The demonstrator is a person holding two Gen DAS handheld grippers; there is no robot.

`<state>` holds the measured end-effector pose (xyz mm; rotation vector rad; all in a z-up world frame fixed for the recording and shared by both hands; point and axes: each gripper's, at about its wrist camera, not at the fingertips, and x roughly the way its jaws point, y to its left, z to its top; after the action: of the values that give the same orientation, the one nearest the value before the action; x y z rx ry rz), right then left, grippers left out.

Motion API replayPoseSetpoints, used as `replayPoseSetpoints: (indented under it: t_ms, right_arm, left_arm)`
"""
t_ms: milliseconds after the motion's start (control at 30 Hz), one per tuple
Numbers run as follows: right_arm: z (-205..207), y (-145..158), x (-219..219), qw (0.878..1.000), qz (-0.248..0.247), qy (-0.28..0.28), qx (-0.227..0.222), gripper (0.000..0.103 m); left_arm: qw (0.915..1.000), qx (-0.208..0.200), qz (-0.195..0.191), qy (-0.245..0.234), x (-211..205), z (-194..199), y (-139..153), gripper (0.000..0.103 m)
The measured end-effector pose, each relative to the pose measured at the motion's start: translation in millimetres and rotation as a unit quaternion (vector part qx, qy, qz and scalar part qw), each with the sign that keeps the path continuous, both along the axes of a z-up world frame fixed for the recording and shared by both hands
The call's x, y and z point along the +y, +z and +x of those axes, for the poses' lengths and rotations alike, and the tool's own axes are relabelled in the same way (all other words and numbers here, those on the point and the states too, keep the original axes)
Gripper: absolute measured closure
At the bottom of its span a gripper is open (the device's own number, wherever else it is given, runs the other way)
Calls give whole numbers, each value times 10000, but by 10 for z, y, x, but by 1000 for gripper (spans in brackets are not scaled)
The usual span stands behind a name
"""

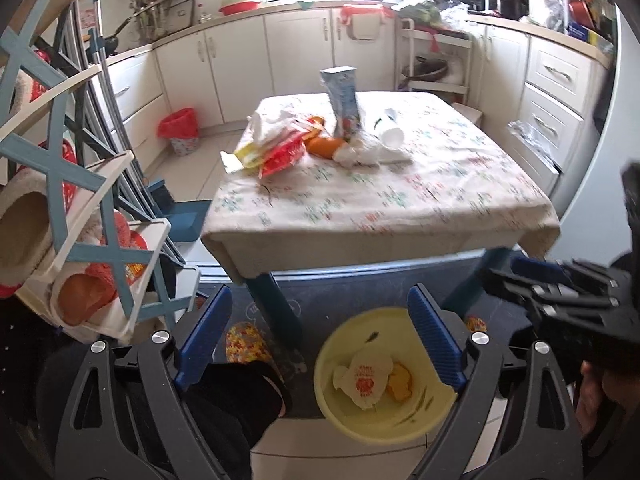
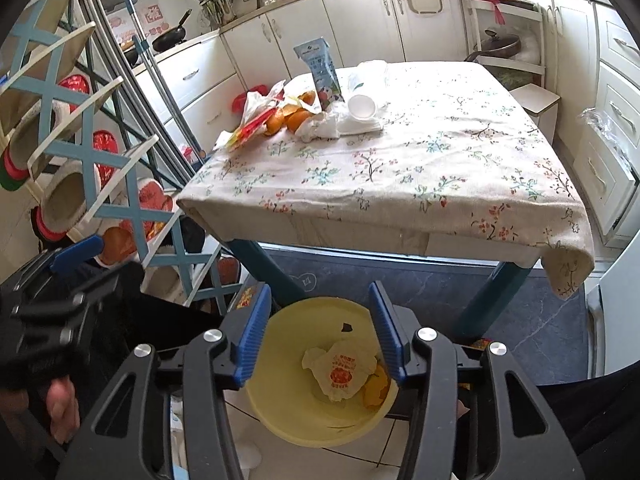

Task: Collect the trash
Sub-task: 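Move both tools back toward the table, then close the left gripper on the white tissue while the right gripper grasps a tissue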

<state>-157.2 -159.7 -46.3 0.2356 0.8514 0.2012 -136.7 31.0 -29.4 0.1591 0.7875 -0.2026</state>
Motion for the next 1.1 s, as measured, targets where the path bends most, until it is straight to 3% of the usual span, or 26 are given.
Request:
replayPoseSetpoints:
  t_ms: [267,467,833,1100]
  right_arm:
    - [404,179,-12,9998,-1,118,-161,48]
    - [853,262,34,9992,44,332,-194,48]
    - [1726,95,199,9991,119,414,-44,48]
    - [2195,-145,266,9992,9,347,219,51]
  left_arm:
    - [9997,-92,143,180,126,725,178,18]
    - [9982,180,-166,549,307,1309,128,18]
    - [9916,368,-747,990,495,2348,113,18]
    - [9882,606,-745,1193,511,3126,-76,18]
